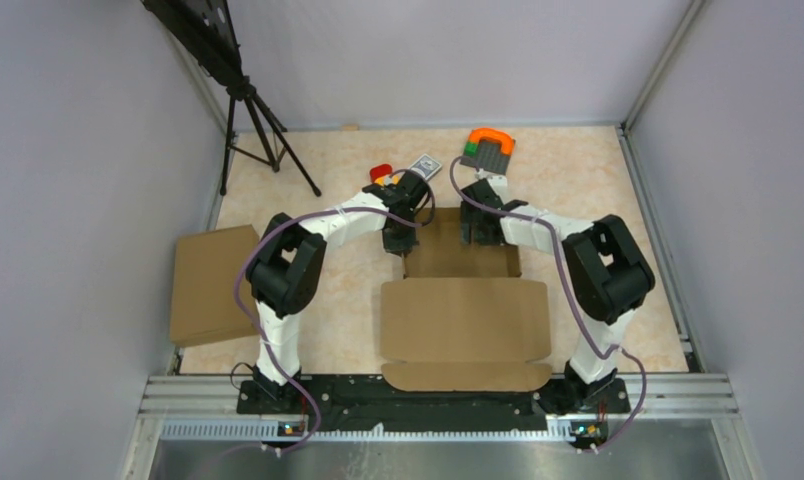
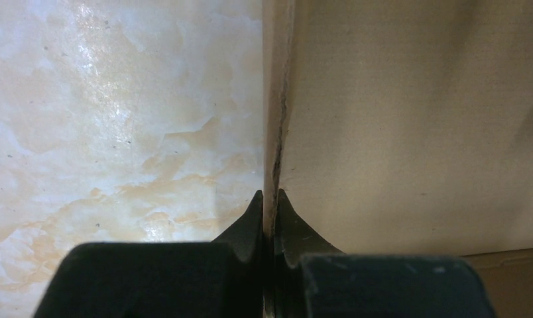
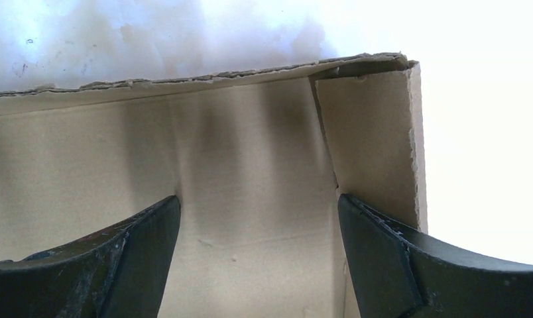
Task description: Fold the paper box
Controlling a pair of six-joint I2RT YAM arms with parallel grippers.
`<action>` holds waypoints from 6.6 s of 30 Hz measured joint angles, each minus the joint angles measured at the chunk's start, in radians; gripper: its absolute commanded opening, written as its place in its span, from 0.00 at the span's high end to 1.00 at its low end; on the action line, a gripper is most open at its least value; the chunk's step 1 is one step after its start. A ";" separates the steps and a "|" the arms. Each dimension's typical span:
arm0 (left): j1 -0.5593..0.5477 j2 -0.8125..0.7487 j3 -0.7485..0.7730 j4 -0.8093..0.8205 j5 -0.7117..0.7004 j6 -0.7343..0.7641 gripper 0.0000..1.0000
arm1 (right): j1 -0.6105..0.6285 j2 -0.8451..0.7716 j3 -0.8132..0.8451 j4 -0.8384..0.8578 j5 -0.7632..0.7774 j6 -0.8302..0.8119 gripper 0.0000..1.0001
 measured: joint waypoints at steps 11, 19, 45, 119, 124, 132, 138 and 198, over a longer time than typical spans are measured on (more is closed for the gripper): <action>-0.004 0.000 0.003 -0.018 0.013 0.000 1.00 | -0.025 -0.070 -0.102 0.082 -0.106 -0.029 0.16; -0.003 0.001 0.014 -0.047 0.010 0.002 1.00 | -0.035 -0.089 -0.106 0.069 -0.235 -0.086 0.22; 0.003 0.005 0.021 -0.083 -0.012 0.020 1.00 | -0.039 -0.195 -0.073 -0.039 -0.335 -0.132 0.62; -0.002 0.005 -0.003 -0.075 -0.073 -0.003 1.00 | -0.117 -0.048 0.019 -0.162 -0.117 -0.175 0.33; -0.002 0.005 -0.003 -0.077 -0.075 0.008 1.00 | -0.145 -0.087 0.018 -0.158 -0.216 -0.174 0.33; -0.002 -0.003 -0.014 -0.079 -0.080 0.013 1.00 | -0.180 -0.096 0.011 -0.148 -0.254 -0.175 0.37; -0.002 -0.007 -0.021 -0.076 -0.079 0.016 1.00 | -0.142 -0.078 0.040 -0.153 -0.179 -0.179 0.37; -0.002 -0.024 -0.047 -0.067 -0.071 0.030 1.00 | -0.019 -0.304 -0.240 -0.211 -0.228 -0.010 0.57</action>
